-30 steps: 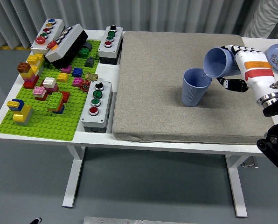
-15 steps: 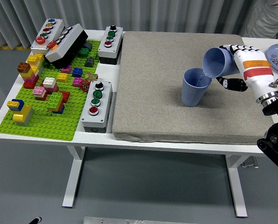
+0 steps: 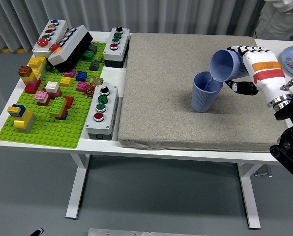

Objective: Pick cup pour cup place

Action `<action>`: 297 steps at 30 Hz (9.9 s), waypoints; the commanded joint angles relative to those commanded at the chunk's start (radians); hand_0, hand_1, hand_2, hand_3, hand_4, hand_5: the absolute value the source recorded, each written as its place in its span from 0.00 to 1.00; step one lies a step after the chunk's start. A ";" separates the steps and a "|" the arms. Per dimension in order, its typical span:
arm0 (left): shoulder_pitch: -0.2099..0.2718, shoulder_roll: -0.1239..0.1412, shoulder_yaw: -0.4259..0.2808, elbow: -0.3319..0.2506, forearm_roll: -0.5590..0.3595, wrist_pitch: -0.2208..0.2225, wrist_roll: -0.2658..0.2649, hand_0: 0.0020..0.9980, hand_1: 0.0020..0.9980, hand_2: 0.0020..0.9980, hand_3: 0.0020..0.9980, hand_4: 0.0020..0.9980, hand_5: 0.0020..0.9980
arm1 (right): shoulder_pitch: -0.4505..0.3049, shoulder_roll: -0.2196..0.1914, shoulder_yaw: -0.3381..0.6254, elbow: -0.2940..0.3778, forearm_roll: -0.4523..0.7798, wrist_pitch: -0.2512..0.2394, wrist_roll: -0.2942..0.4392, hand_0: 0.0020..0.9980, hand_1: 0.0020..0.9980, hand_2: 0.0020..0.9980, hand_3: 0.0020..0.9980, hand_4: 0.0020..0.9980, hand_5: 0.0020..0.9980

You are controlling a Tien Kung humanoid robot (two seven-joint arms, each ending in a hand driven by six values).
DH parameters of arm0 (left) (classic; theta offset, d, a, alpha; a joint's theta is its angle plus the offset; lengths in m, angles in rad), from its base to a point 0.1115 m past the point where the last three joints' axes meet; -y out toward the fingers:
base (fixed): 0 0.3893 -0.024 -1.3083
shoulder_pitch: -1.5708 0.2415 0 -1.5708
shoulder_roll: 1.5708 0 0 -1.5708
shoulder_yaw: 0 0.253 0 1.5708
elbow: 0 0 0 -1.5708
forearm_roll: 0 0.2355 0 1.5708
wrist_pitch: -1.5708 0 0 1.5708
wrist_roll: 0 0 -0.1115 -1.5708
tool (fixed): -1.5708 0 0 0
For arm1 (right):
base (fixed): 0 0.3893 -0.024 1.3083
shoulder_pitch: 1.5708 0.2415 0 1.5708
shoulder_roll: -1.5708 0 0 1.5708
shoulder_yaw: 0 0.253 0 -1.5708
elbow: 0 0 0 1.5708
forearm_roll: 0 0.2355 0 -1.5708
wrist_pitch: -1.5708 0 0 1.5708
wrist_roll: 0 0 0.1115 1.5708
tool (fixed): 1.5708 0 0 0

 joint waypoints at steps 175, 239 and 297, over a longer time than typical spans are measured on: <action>0.001 -0.002 0.072 0.000 -0.036 -0.003 -0.006 0.83 0.79 0.84 0.76 0.57 1.00 | -0.221 0.112 0.279 -0.206 1.097 -0.022 0.326 0.79 0.65 0.56 0.60 0.71 0.25; -0.001 0.001 0.082 0.000 -0.038 -0.003 -0.007 0.83 0.79 0.84 0.76 0.57 1.00 | -0.198 0.155 0.237 -0.315 1.167 0.028 0.422 0.88 0.83 0.85 0.88 0.78 0.34; 0.015 0.003 0.040 0.000 -0.011 -0.003 -0.004 0.83 0.79 0.83 0.76 0.57 1.00 | -0.383 -0.024 0.437 0.020 1.026 0.159 0.214 0.94 0.91 1.00 0.97 0.86 0.46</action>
